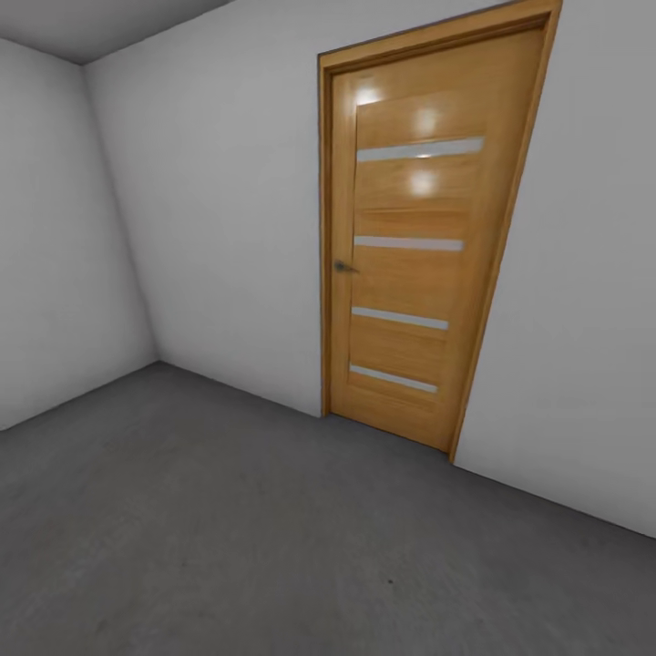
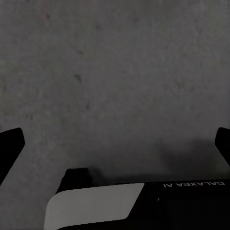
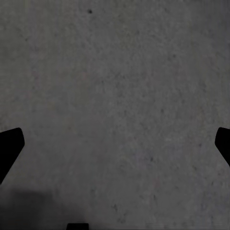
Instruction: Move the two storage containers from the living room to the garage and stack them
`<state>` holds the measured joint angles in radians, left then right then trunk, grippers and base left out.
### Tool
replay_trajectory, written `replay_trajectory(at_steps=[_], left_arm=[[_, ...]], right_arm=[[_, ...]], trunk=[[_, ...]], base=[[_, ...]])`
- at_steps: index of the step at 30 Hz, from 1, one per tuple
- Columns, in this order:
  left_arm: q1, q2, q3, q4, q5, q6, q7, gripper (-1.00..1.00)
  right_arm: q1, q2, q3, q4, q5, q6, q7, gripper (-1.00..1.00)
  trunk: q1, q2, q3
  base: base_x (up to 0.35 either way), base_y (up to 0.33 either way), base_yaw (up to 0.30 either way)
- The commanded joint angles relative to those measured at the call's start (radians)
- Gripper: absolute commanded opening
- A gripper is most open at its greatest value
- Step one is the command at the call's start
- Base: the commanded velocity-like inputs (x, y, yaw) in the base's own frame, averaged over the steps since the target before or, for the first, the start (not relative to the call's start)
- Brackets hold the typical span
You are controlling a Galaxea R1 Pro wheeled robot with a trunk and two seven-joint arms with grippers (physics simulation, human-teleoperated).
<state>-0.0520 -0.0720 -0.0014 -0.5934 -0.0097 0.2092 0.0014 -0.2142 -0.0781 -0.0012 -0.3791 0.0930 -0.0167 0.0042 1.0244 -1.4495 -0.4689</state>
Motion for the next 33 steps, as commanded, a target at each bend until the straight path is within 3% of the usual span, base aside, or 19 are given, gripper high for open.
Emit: replay_trajectory(at_steps=[1,11,33], left_arm=[[0.000,0.000,0.000,-0.002,-0.001,0.006,0.000,1.00],[0.000,0.000,0.000,-0.002,-0.001,0.006,0.000,1.00],[0.000,0.000,0.000,-0.002,-0.001,0.006,0.000,1.00]], right_arm=[[-0.001,0.000,0.000,0.000,0.010,-0.002,0.000,1.00],[-0.001,0.000,0.000,0.000,0.010,-0.002,0.000,1.00],[-0.001,0.000,0.000,0.000,0.010,-0.002,0.000,1.00]], trunk=[[0.001,0.000,-0.001],[0.001,0.000,-0.001],[0.001,0.000,-0.001]], base=[[0.324,0.142,0.000],[0.322,0.149,-0.056],[0.289,0.202,-0.267]])
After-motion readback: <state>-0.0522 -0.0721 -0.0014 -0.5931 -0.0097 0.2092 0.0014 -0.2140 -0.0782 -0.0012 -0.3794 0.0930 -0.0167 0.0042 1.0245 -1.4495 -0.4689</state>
